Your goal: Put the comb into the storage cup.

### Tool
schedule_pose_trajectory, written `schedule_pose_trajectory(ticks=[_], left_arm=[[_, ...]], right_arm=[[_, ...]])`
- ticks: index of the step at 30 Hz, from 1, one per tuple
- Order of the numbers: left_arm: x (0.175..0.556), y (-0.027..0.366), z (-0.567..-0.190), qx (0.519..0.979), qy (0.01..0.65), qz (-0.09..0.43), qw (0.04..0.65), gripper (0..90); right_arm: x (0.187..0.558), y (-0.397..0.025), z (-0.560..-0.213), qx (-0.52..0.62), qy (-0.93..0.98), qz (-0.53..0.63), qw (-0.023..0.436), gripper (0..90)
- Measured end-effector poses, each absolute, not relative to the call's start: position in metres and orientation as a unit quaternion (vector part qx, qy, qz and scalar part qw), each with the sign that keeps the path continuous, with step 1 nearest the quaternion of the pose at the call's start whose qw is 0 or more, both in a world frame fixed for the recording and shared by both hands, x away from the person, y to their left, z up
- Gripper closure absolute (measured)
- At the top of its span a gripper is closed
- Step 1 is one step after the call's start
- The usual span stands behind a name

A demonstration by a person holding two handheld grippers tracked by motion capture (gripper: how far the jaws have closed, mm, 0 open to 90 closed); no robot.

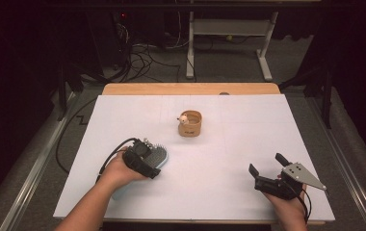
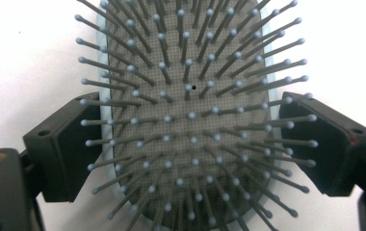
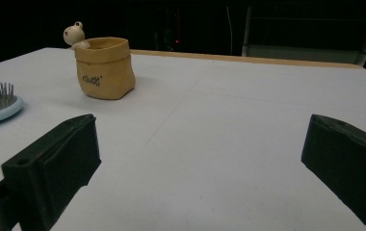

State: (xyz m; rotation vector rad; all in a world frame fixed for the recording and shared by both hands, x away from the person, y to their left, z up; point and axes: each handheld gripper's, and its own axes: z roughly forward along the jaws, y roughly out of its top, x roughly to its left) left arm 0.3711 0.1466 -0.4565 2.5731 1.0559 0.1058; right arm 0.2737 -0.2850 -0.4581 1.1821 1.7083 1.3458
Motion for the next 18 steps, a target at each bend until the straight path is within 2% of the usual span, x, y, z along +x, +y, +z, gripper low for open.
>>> schedule_pose_trajectory(ticks=[18], left_arm=[[0.3732,0.1449,-0.4556,0.911,0.374,0.034,0.169,12.9]], right_arm=[[0.2732,-0.2851,-0.4571,0.449,0.653,0.514,0.328,0.4]])
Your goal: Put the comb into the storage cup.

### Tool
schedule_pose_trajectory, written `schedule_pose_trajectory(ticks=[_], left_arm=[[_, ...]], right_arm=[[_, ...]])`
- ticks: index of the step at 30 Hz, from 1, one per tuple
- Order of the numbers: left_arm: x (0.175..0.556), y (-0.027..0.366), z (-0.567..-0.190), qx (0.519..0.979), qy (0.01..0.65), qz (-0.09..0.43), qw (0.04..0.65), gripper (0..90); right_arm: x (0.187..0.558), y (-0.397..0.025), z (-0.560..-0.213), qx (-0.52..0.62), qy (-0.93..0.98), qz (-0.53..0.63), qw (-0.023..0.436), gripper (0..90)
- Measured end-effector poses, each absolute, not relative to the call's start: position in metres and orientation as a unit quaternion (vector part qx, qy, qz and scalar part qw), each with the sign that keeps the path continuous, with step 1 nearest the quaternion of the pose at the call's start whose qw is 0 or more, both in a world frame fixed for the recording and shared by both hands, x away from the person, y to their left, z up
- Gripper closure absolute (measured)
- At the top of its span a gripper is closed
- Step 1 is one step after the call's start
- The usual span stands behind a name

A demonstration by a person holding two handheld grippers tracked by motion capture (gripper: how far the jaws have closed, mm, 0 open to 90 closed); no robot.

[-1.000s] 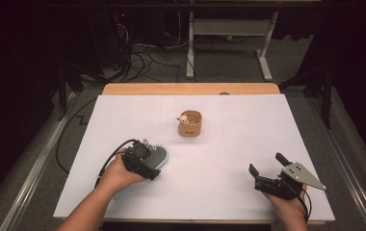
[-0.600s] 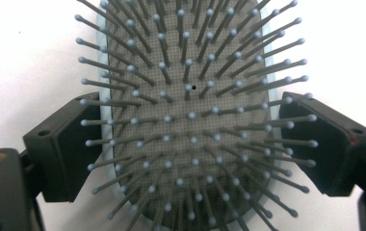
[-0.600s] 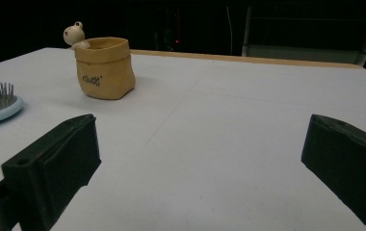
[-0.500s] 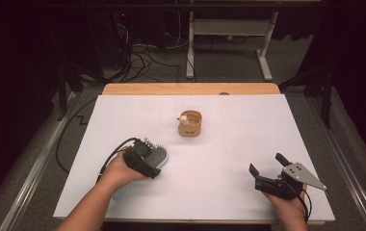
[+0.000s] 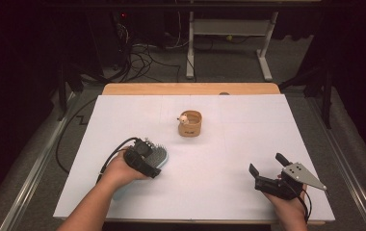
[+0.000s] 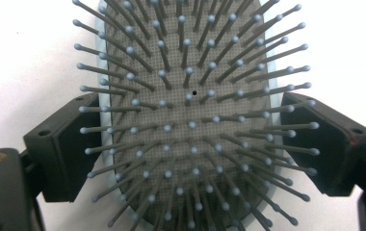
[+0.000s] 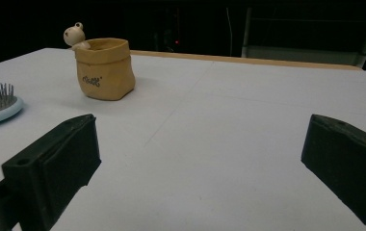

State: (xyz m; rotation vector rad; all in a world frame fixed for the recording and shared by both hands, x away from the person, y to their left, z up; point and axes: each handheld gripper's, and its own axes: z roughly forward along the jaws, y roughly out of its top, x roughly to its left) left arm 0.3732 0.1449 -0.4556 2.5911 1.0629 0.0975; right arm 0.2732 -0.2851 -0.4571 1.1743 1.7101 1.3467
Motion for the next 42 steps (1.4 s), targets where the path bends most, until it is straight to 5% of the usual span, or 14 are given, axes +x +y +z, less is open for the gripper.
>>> schedule_pose_trajectory(ticks=[42], left_arm=[[0.3697,0.1456,-0.4482,0.903,0.384,0.046,0.184,20.1]], right_arm=[[0.279,-0.2828,-0.4577,0.446,0.654,0.521,0.32,0.6]])
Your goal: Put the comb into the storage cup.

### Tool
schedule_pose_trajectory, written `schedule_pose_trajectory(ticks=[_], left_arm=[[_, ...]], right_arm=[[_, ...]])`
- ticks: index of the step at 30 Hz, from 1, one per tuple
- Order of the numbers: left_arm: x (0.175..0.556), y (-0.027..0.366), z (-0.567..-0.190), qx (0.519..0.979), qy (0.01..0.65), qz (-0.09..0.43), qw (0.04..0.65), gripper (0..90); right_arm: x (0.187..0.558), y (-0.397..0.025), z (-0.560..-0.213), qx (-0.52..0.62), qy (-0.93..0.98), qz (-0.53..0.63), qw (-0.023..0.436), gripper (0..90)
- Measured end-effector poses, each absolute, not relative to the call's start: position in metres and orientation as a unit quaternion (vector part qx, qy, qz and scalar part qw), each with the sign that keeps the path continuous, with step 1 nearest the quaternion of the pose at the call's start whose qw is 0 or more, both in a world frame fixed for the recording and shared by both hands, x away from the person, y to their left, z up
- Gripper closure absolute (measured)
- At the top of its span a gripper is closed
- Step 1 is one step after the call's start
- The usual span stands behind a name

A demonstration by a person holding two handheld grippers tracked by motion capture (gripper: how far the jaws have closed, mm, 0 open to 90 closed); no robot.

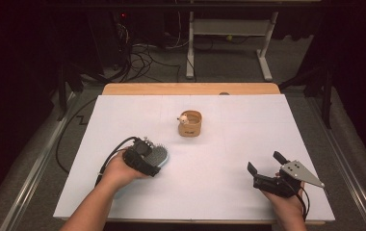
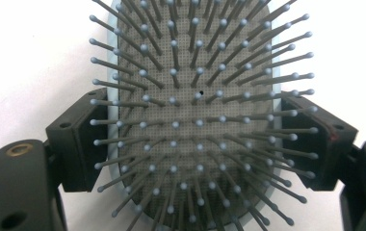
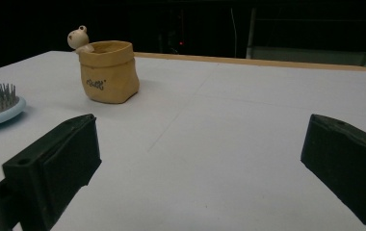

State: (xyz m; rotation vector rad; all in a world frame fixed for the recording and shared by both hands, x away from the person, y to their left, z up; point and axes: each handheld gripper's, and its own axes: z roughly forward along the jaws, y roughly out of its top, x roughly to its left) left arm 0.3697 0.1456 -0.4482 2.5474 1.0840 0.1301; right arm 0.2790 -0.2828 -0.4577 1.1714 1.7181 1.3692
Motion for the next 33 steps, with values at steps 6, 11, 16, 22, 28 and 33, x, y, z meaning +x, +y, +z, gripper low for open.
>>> schedule_pose_trajectory(ticks=[6,11,16,22,28,33], left_arm=[[0.366,0.148,-0.441,0.9,0.381,0.047,0.208,20.2],[0.362,0.152,-0.435,0.894,0.378,0.056,0.233,20.2],[0.359,0.157,-0.429,0.888,0.377,0.064,0.255,20.2],[0.357,0.16,-0.425,0.882,0.377,0.073,0.272,20.2],[0.357,0.161,-0.423,0.878,0.377,0.074,0.285,20.2],[0.357,0.163,-0.42,0.869,0.381,0.089,0.302,20.2]], right_arm=[[0.274,-0.287,-0.455,0.452,0.642,0.527,0.325,0.6],[0.275,-0.286,-0.456,0.453,0.644,0.526,0.322,0.6],[0.279,-0.284,-0.458,0.451,0.648,0.522,0.322,0.6],[0.276,-0.286,-0.457,0.454,0.645,0.523,0.324,0.6],[0.277,-0.286,-0.457,0.453,0.645,0.523,0.323,0.6],[0.276,-0.287,-0.457,0.457,0.642,0.525,0.322,0.6]])
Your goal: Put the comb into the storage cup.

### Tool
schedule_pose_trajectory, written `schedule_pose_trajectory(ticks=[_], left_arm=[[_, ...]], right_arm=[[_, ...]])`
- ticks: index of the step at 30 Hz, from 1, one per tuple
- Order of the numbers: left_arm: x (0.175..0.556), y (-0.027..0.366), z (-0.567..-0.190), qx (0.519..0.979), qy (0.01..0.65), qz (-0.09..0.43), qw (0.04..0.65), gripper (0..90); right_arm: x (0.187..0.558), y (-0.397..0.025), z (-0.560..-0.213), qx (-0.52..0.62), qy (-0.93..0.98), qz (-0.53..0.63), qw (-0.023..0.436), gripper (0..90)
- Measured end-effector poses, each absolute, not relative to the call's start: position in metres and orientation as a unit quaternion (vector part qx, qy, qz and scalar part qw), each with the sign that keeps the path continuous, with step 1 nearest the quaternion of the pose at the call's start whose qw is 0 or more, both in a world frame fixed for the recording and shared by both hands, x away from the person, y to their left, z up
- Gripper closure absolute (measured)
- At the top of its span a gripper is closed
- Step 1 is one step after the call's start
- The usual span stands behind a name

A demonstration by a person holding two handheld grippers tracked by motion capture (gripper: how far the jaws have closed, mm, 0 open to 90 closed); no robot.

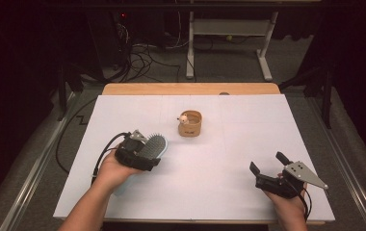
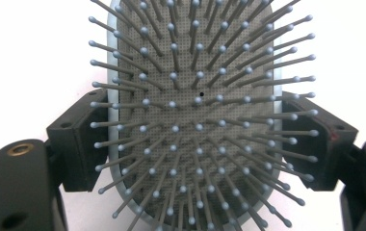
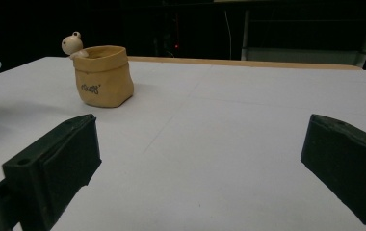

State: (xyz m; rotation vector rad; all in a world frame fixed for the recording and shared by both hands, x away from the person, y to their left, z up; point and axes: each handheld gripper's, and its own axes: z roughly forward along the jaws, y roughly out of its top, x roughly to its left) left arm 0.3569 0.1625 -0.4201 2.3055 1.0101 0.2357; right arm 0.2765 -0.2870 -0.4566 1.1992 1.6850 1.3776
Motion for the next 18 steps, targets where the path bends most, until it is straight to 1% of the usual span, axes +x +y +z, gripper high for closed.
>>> schedule_pose_trajectory(ticks=[4,8,18], left_arm=[[0.354,0.165,-0.417,0.863,0.382,0.101,0.315,20.2],[0.352,0.168,-0.414,0.854,0.383,0.103,0.336,20.2],[0.344,0.17,-0.406,0.829,0.372,0.125,0.398,20.2]], right_arm=[[0.276,-0.287,-0.456,0.455,0.642,0.526,0.324,0.6],[0.275,-0.287,-0.456,0.453,0.64,0.527,0.327,0.6],[0.276,-0.287,-0.456,0.453,0.641,0.526,0.328,0.6]])
